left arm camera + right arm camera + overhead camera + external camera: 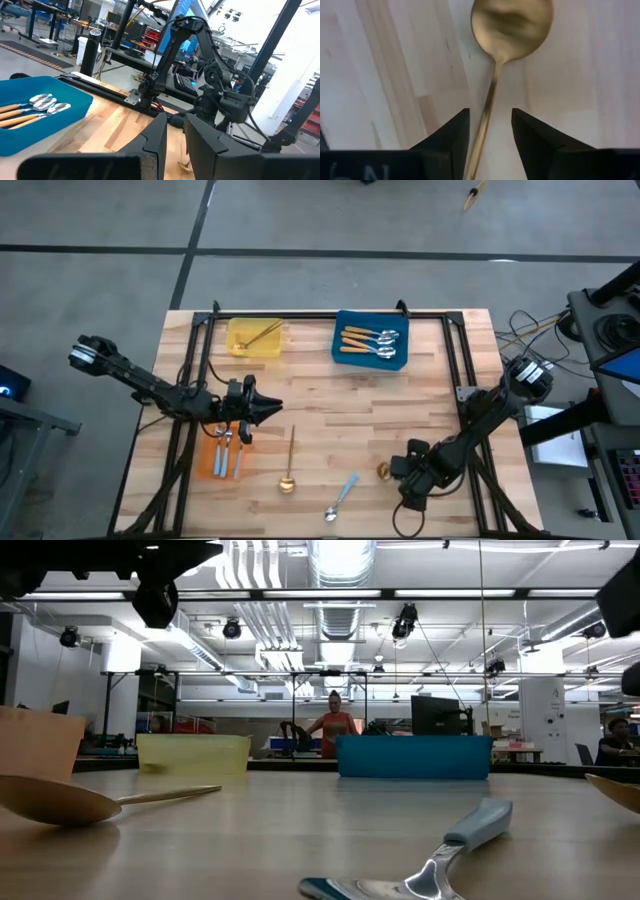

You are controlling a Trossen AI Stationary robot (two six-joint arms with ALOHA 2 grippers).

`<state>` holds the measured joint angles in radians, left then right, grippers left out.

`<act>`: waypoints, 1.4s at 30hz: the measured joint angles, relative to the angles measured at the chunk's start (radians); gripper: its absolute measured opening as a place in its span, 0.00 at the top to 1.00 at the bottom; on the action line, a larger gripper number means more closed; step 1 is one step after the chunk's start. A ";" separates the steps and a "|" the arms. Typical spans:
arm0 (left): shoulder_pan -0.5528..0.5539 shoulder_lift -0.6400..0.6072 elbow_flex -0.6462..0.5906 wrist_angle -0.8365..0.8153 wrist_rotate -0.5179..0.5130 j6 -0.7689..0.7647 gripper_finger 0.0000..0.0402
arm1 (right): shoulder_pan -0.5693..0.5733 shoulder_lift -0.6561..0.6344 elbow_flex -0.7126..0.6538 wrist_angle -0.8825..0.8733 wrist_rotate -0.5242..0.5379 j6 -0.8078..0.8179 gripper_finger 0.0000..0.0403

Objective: Sort silverware by color (type)
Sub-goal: Put the gold spoon into the yellow bin

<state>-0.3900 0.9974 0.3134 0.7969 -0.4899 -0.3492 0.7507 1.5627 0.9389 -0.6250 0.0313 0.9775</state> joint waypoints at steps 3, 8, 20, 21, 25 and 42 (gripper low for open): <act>0.000 0.000 0.000 0.000 0.000 0.000 0.87 | 0.001 0.041 0.013 0.005 -0.003 0.004 0.67; -0.001 0.000 0.000 0.001 0.000 0.000 0.87 | 0.000 0.119 0.051 -0.009 0.002 0.001 0.70; -0.016 0.030 0.000 0.028 -0.002 0.000 0.87 | 0.001 0.167 0.090 -0.067 0.040 0.019 0.75; -0.016 0.042 0.000 0.037 -0.002 0.001 0.87 | 0.001 0.169 0.089 -0.067 0.041 0.019 0.75; -0.016 0.095 0.000 0.091 -0.002 0.008 0.87 | 0.002 0.172 0.089 -0.068 0.057 0.024 0.76; -0.022 0.239 0.000 0.267 -0.001 0.022 0.87 | 0.014 0.174 0.086 -0.041 0.078 0.000 0.84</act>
<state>-0.4123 1.2363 0.3138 1.0641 -0.4910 -0.3271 0.7644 1.7363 1.0245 -0.6665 0.1098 0.9778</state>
